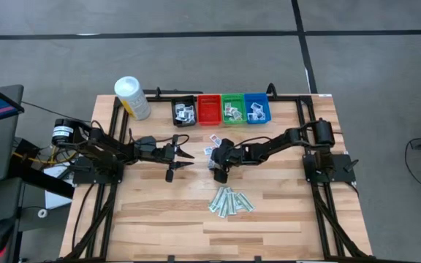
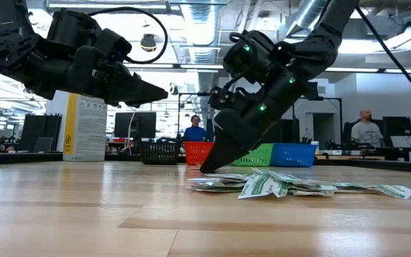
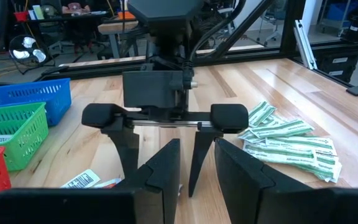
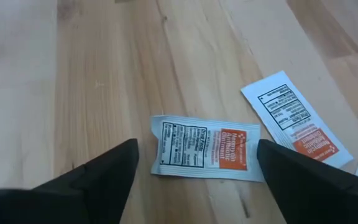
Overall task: Pick & Place First Aid Supplies
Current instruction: Put the orange ointment pack into the green bin
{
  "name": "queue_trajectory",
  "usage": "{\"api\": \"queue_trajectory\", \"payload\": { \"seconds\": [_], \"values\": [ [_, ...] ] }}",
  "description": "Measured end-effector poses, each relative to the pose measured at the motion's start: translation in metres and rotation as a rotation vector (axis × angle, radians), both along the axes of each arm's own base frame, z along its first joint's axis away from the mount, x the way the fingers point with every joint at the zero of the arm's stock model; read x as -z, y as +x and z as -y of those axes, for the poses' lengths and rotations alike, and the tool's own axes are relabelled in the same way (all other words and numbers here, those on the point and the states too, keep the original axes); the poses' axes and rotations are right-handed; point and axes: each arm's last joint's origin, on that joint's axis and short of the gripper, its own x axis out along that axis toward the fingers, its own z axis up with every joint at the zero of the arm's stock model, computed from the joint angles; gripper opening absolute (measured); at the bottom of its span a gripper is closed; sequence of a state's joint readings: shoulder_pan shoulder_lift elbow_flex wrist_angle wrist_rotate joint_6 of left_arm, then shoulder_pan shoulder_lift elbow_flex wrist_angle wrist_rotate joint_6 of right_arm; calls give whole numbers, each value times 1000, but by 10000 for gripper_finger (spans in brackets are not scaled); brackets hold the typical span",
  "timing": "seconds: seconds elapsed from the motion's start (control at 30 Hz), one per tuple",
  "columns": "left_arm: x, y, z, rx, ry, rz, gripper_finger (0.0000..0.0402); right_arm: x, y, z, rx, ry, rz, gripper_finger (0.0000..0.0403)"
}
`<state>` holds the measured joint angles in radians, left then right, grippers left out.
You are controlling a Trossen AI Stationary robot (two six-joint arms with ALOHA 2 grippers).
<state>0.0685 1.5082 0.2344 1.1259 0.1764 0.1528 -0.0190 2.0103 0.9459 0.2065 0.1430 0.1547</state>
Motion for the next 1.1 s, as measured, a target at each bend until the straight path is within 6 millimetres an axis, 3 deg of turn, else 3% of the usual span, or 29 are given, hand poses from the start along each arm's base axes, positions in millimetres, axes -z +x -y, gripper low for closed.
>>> {"api": "queue_trajectory", "payload": {
  "seconds": [0.2,1.1],
  "values": [
    [0,0,0,0,0,0,102,-8,-1,0,12,-7,14,297],
    [0,0,0,0,0,0,102,-7,-1,0,8,-12,9,174]
  ]
}}
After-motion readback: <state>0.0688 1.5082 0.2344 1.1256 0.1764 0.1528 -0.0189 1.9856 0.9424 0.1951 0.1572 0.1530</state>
